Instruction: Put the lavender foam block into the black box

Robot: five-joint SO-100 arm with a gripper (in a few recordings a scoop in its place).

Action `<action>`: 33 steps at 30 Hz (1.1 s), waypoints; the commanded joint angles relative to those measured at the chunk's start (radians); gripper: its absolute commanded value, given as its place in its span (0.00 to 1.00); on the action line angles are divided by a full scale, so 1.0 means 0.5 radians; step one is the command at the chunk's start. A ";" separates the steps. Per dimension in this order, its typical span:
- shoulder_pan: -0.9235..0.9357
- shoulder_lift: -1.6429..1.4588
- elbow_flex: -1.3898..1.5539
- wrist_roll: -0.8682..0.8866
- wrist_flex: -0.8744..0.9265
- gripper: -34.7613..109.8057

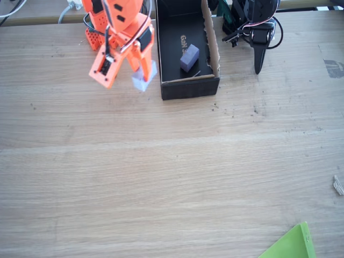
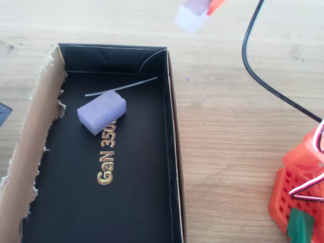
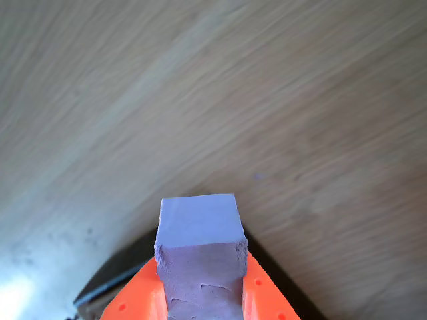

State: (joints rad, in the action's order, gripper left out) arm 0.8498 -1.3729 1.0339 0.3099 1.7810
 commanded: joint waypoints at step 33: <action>-1.154 -0.239 0.049 -0.347 -0.193 0.49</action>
State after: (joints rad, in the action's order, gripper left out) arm 0.2608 -1.4266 1.0538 0.1135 1.6858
